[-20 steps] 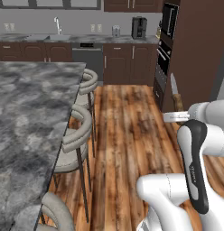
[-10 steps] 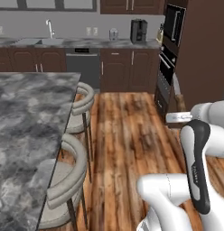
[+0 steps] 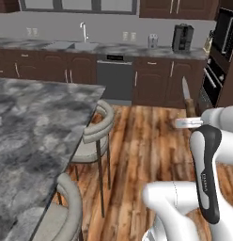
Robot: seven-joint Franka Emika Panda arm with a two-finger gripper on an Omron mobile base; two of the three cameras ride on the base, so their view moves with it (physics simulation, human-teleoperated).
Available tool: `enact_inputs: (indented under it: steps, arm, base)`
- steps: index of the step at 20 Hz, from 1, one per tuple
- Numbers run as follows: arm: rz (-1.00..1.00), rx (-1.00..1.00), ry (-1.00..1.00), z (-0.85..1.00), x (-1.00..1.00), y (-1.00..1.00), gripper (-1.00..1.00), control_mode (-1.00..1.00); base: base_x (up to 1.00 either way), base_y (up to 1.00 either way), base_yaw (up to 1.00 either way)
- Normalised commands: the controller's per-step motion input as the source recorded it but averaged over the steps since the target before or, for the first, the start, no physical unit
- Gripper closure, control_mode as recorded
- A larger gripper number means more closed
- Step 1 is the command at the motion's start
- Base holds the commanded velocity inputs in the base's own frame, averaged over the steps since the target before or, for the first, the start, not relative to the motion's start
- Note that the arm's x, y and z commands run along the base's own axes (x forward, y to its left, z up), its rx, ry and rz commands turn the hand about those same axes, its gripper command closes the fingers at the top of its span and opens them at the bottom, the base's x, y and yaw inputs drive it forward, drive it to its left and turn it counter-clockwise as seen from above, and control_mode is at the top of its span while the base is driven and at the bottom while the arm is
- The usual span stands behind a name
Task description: Pick up the metallic utensils from the counter and place them in the open drawer. Make sure not to pick up any wooden utensils.
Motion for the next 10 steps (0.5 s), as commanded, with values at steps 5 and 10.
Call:
enact_inputs:
  steps: [5,10]
  arm:
    - [0.00,0.00,0.00,0.00,0.00,0.00,1.00,1.00]
    - [0.00,0.00,0.00,0.00,0.00,0.00,1.00,1.00]
  base:
    - [0.55,-0.96,0.55]
    - [-0.01,-0.80,0.74]
